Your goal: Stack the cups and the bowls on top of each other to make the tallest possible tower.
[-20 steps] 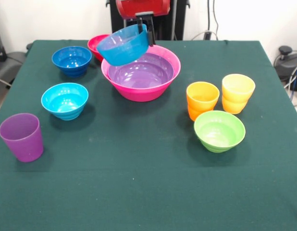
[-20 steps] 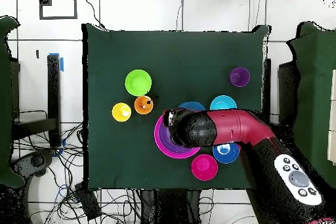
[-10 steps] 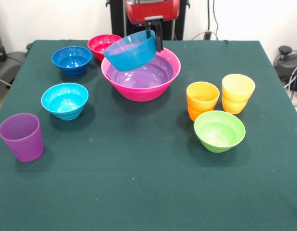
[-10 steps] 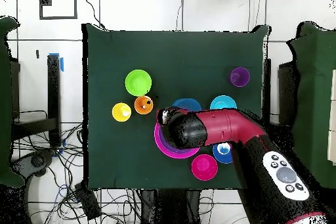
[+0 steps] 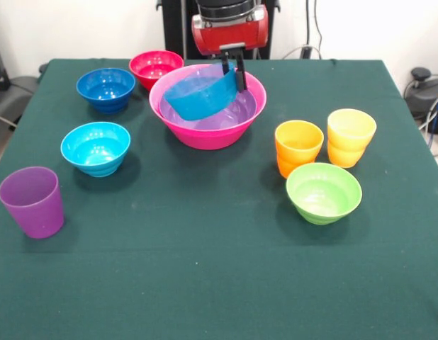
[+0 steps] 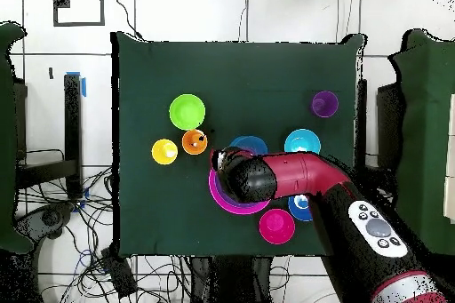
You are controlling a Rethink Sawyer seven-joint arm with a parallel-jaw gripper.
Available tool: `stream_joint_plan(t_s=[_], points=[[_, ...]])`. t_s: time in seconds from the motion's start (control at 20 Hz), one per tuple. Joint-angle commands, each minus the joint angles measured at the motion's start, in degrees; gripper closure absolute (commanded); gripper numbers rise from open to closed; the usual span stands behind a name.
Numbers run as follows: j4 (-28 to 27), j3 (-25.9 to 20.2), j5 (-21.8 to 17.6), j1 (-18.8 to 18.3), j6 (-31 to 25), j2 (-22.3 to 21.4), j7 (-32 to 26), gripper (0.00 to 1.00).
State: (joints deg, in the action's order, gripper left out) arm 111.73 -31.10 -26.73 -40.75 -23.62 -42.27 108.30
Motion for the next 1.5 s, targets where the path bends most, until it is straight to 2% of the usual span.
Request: stream_joint_plan(t_s=[0.05,0.3,0.75,1.1,1.5], points=[[-0.3,3.4,-4.5,2.1,3.5,4.2,2.4,1.00],[1.3,2.9,-3.2,1.6,2.6,2.2,1.9,1.00],[2.3,2.8,-3.0,1.1,3.5,2.0,1.9,1.00],[5.4,1.0,-1.7,-1.3,2.9,-0.7,1.0,1.00],[7.3,0.6,-2.3,-2.6,4.9,-0.6,1.6,1.00]])
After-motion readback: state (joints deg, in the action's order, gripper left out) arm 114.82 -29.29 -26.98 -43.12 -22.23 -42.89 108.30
